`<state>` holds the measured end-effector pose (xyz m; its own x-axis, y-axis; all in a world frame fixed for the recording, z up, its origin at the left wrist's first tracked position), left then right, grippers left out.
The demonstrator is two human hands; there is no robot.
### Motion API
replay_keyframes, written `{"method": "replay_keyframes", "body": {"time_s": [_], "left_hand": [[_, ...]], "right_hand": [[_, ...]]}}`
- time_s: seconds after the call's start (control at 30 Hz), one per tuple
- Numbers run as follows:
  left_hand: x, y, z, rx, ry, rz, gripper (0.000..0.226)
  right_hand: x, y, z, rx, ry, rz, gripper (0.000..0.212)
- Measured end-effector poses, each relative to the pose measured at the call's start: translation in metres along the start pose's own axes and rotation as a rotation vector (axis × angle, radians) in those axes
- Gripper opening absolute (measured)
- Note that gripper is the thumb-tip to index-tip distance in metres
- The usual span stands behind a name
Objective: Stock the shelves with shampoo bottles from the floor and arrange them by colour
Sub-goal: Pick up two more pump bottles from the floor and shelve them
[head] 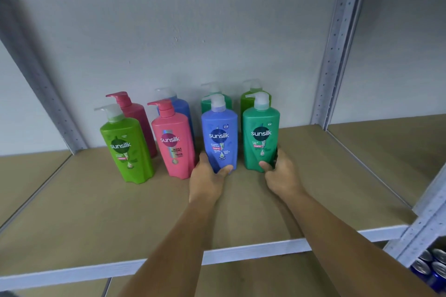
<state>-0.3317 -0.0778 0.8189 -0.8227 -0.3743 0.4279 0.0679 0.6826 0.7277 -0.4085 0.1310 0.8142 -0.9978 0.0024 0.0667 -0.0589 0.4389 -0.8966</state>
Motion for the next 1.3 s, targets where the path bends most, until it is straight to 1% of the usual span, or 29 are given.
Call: {"method": "replay_keyframes", "body": {"time_s": [0.1,0.2,0.3,0.53,0.67,0.73,0.8,0.87,0.93,0.97,1.0,1.07,1.1,1.17,1.23,1.3], "left_hand": [[0.001,0.001,0.002,0.055,-0.011,0.021,0.061],[0.002,-0.001,0.003,0.099,-0.026,0.025,0.075],[0.003,-0.002,0.005,0.128,-0.043,0.025,0.083],[0.005,-0.009,0.008,0.164,-0.064,0.02,0.086],[0.003,-0.008,0.008,0.19,-0.062,0.029,0.087],[-0.002,-0.006,0.005,0.213,-0.084,0.039,0.085],[-0.01,-0.004,0.001,0.269,-0.145,0.066,0.083],[-0.025,-0.003,-0.008,0.359,-0.24,0.125,0.077],[-0.043,-0.004,-0.016,0.426,-0.328,0.189,0.061],[-0.052,-0.005,-0.02,0.45,-0.376,0.218,0.055],[-0.062,-0.005,-0.024,0.472,-0.43,0.257,0.053],[-0.083,-0.003,-0.031,0.516,-0.52,0.326,0.058],[-0.093,-0.001,-0.035,0.532,-0.536,0.356,0.059],[-0.117,0.005,-0.045,0.592,-0.514,0.411,0.066],[-0.143,0.011,-0.055,0.655,-0.469,0.425,0.076],[-0.168,0.016,-0.063,0.656,-0.412,0.457,0.073]], "right_hand": [[0.0,-0.001,0.0,-0.003,0.027,-0.022,0.041],[-0.001,-0.001,0.001,0.009,0.035,-0.015,0.04],[0.0,0.002,0.003,0.009,0.035,0.006,0.04],[0.005,0.005,0.006,-0.013,0.062,0.001,0.041],[0.002,0.005,0.007,-0.081,0.078,-0.018,0.04],[-0.004,0.004,0.005,-0.139,0.069,-0.018,0.038],[-0.013,0.003,0.002,-0.248,0.041,-0.012,0.039],[-0.029,0.003,-0.001,-0.468,-0.011,-0.041,0.046],[-0.05,0.004,-0.001,-0.715,-0.087,-0.116,0.053],[-0.064,0.003,-0.001,-0.804,-0.13,-0.164,0.053],[-0.078,0.002,0.0,-0.864,-0.173,-0.212,0.052],[-0.108,-0.001,0.002,-0.921,-0.253,-0.289,0.053],[-0.122,-0.002,0.003,-0.932,-0.278,-0.319,0.056],[-0.153,-0.006,0.002,-0.943,-0.296,-0.366,0.066],[-0.181,-0.008,0.001,-0.943,-0.307,-0.395,0.061],[-0.206,-0.007,0.002,-0.941,-0.306,-0.419,0.058]]}}
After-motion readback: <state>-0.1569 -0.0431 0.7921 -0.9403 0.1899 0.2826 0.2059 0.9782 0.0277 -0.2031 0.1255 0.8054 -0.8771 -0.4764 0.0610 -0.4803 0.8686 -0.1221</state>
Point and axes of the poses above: each hand's wrist, its own x-axis towards the middle knuckle, its own z-axis out of the palm, y = z × x, the point moved 5 cm from there along x, towards the middle knuckle, and after that the axes turned 12 degrees about z, right-handed, at the moved point
